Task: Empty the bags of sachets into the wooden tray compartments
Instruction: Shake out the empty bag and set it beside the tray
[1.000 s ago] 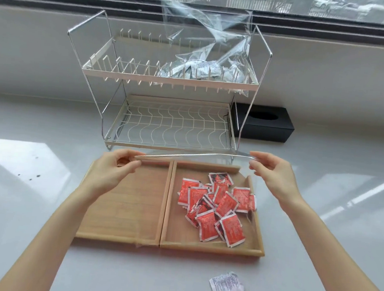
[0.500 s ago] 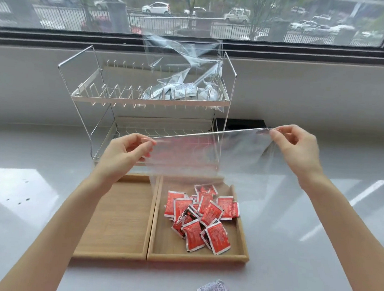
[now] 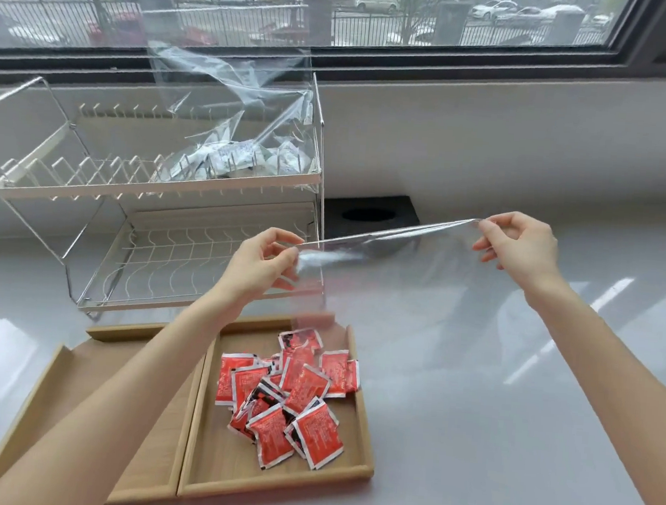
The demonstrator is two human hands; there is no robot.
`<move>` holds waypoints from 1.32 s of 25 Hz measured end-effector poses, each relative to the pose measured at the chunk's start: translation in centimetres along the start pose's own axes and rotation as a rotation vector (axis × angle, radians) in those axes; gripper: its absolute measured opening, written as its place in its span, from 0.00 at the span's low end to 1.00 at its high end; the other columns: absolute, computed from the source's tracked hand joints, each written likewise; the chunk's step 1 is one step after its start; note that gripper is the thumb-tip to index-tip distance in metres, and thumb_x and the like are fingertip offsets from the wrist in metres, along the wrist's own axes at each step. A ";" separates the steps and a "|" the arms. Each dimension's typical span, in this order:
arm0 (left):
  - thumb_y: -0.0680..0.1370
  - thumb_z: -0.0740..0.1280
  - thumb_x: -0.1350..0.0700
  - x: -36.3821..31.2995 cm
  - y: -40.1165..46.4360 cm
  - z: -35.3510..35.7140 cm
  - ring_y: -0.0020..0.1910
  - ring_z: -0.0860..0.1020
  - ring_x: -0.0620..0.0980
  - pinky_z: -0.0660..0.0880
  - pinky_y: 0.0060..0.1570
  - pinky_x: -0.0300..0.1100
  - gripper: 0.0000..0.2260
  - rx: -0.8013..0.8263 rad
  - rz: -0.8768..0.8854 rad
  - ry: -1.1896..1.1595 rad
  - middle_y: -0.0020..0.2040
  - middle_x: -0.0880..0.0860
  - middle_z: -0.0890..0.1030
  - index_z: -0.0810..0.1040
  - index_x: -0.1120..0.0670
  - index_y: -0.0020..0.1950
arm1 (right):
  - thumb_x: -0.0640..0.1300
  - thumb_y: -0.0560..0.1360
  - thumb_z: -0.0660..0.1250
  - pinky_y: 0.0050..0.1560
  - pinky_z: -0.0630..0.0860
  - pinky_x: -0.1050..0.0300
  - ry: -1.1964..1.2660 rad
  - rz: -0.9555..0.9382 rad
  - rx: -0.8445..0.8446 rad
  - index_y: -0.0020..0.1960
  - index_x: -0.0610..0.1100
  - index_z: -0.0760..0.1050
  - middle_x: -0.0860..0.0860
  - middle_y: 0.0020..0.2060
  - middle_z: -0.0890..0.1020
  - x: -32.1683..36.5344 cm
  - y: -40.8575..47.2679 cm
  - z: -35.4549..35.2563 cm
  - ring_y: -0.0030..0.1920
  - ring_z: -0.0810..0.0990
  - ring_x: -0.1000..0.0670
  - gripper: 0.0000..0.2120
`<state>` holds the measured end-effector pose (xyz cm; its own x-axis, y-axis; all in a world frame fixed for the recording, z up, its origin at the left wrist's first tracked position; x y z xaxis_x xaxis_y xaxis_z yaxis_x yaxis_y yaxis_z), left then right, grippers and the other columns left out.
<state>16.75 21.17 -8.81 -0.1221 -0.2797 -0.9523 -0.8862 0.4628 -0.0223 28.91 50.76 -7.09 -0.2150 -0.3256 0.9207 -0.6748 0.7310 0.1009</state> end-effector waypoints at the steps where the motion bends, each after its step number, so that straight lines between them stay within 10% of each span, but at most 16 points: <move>1: 0.77 0.61 0.62 0.6 1.1 1.2 0.30 0.78 0.42 0.77 0.30 0.33 0.06 0.031 -0.034 0.032 0.37 0.52 0.76 0.74 0.53 0.47 | 0.45 0.73 0.64 0.22 0.69 0.72 0.002 0.027 0.011 0.35 0.51 0.72 0.58 0.20 0.79 -1.2 1.2 -0.1 0.19 0.75 0.63 0.08; 8: 0.77 0.58 0.63 5.2 6.4 8.3 0.37 0.77 0.45 0.76 0.31 0.30 0.11 0.160 -0.196 0.177 0.40 0.52 0.74 0.69 0.60 0.60 | 0.39 0.78 0.58 0.31 0.77 0.71 0.254 0.344 0.146 0.56 0.38 0.71 0.46 0.42 0.80 -9.9 6.5 2.1 0.39 0.83 0.52 0.09; 12: 0.78 0.56 0.63 7.2 9.0 10.9 0.44 0.76 0.49 0.75 0.37 0.34 0.14 0.126 -0.213 0.213 0.42 0.50 0.71 0.66 0.59 0.64 | 0.36 0.79 0.53 0.53 0.75 0.60 0.328 0.469 0.163 0.63 0.31 0.67 0.36 0.60 0.76 -13.8 8.5 3.8 0.60 0.77 0.41 0.15; 15: 0.76 0.56 0.64 8.9 11.2 11.8 0.49 0.76 0.53 0.75 0.48 0.46 0.17 0.043 -0.258 0.279 0.48 0.51 0.73 0.65 0.58 0.66 | 0.35 0.79 0.53 0.60 0.71 0.56 0.346 0.521 0.182 0.65 0.31 0.66 0.35 0.63 0.74 -15.6 9.7 5.2 0.63 0.74 0.41 0.16; 21: 0.75 0.57 0.64 10.3 13.1 13.4 0.59 0.69 0.54 0.64 0.52 0.38 0.26 0.004 -0.329 0.377 0.70 0.59 0.61 0.55 0.55 0.72 | 0.38 0.76 0.61 0.60 0.72 0.56 0.342 0.609 0.272 0.71 0.39 0.59 0.42 0.61 0.75 -17.6 10.2 7.7 0.57 0.76 0.49 0.25; 28: 0.76 0.60 0.60 10.1 12.2 13.4 0.75 0.53 0.58 0.61 0.70 0.51 0.28 0.156 -0.239 0.550 0.76 0.58 0.44 0.54 0.54 0.74 | 0.43 0.76 0.58 0.65 0.70 0.47 -0.188 0.334 0.302 0.74 0.46 0.55 0.44 0.63 0.76 -15.4 9.9 8.3 0.60 0.76 0.43 0.27; 33: 0.76 0.59 0.56 7.1 9.8 13.2 0.75 0.51 0.57 0.56 0.72 0.51 0.24 0.229 -0.064 0.724 0.76 0.60 0.50 0.59 0.55 0.72 | 0.42 0.77 0.57 0.64 0.66 0.55 -0.387 0.055 0.430 0.70 0.44 0.64 0.45 0.65 0.75 -9.7 7.1 9.2 0.65 0.72 0.47 0.22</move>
<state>13.11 34.85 -19.83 -0.4061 -0.7575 -0.5111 -0.7962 0.5678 -0.2089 19.76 53.59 -18.74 -0.4453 -0.5486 0.7076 -0.8642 0.4701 -0.1795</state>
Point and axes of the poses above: each hand's wrist, its own y-axis towards the middle knuckle, its own z-axis out of the palm, x = y × z, the point moved 6 cm from there along y, towards the middle knuckle
